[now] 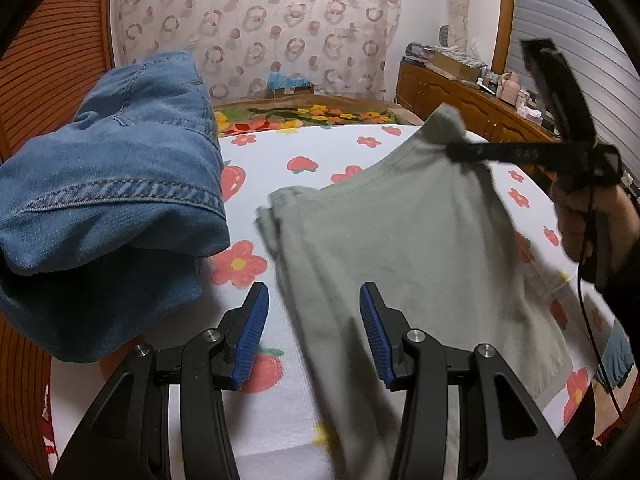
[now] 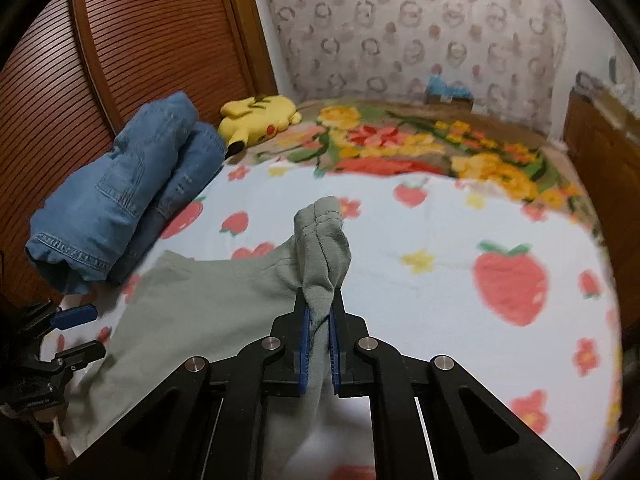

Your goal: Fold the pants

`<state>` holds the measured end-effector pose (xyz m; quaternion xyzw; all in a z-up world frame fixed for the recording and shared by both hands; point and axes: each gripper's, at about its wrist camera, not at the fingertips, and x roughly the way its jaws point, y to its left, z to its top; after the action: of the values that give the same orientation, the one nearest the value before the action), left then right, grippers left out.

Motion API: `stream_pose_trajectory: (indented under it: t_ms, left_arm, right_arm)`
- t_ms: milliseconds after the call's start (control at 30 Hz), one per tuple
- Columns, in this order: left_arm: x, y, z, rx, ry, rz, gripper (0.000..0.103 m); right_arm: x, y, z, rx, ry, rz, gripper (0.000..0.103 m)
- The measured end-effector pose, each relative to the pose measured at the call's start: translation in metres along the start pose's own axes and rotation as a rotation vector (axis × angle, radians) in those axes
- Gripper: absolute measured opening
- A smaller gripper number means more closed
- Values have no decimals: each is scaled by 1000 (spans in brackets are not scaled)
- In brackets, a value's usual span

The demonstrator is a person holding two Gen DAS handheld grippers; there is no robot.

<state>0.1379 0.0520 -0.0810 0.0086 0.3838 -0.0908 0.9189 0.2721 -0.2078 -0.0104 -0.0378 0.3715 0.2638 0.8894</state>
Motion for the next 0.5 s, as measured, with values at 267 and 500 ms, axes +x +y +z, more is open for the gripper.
stream_pose_trajectory:
  t_ms: [267, 500]
  left_arm:
    - [0, -5, 2, 11, -3, -10, 48]
    - [-1, -12, 4, 21, -9, -23, 48]
  right_arm:
    - [-16, -40, 5, 32, -9, -157, 8]
    - [-9, -50, -10, 44, 9, -191, 8]
